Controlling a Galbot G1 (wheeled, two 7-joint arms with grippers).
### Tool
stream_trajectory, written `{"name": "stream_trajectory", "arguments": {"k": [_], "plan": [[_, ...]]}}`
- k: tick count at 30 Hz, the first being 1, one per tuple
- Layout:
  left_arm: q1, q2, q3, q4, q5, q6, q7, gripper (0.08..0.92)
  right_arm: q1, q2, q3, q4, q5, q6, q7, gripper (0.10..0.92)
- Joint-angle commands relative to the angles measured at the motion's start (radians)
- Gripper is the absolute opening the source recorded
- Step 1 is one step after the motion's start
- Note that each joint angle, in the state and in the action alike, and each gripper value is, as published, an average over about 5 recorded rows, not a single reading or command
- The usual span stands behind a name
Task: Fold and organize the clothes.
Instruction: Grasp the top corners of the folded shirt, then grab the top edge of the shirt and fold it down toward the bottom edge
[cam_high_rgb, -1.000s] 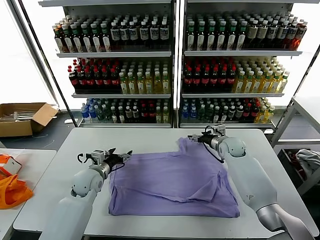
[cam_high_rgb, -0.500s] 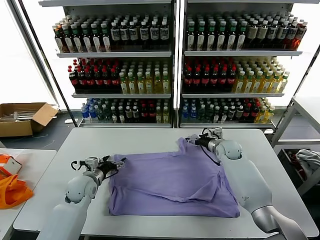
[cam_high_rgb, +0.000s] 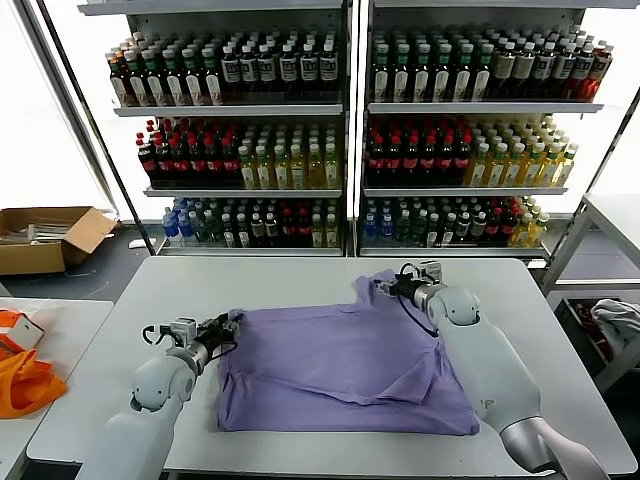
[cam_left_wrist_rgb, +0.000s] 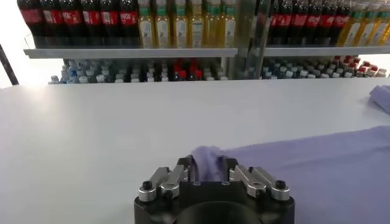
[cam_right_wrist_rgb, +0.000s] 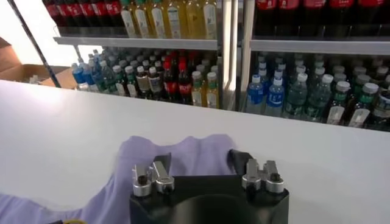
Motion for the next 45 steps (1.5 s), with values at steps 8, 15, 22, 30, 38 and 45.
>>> {"name": "stream_trajectory", "arguments": {"k": [8, 15, 22, 30, 38, 45], "plan": [[-0.001, -0.016, 0.005, 0.000, -0.001, -0.004, -0.003, 0.102, -0.023, -0.012, -0.004, 0.029, -0.005, -0.001, -0.005, 0.282], [-0.005, -0.025, 0.011, 0.004, 0.007, -0.040, -0.001, 0.084, -0.032, -0.015, 0.015, 0.058, 0.013, 0.003, -0.002, 0.117], [-0.008, -0.023, 0.005, -0.009, 0.022, -0.094, -0.014, 0.084, -0.037, -0.012, 0.046, 0.109, 0.025, 0.008, 0.006, 0.107], [0.011, -0.013, -0.003, -0.056, 0.023, -0.138, -0.031, 0.084, -0.073, -0.008, 0.090, 0.224, 0.039, 0.008, 0.009, 0.107], [0.061, 0.014, -0.014, -0.134, 0.018, -0.137, -0.031, 0.084, -0.167, -0.061, 0.114, 0.395, 0.049, -0.012, 0.032, 0.107], [0.162, 0.055, -0.039, -0.249, 0.022, -0.132, -0.031, 0.084, -0.321, -0.130, 0.173, 0.599, 0.070, -0.027, 0.079, 0.107]]}}
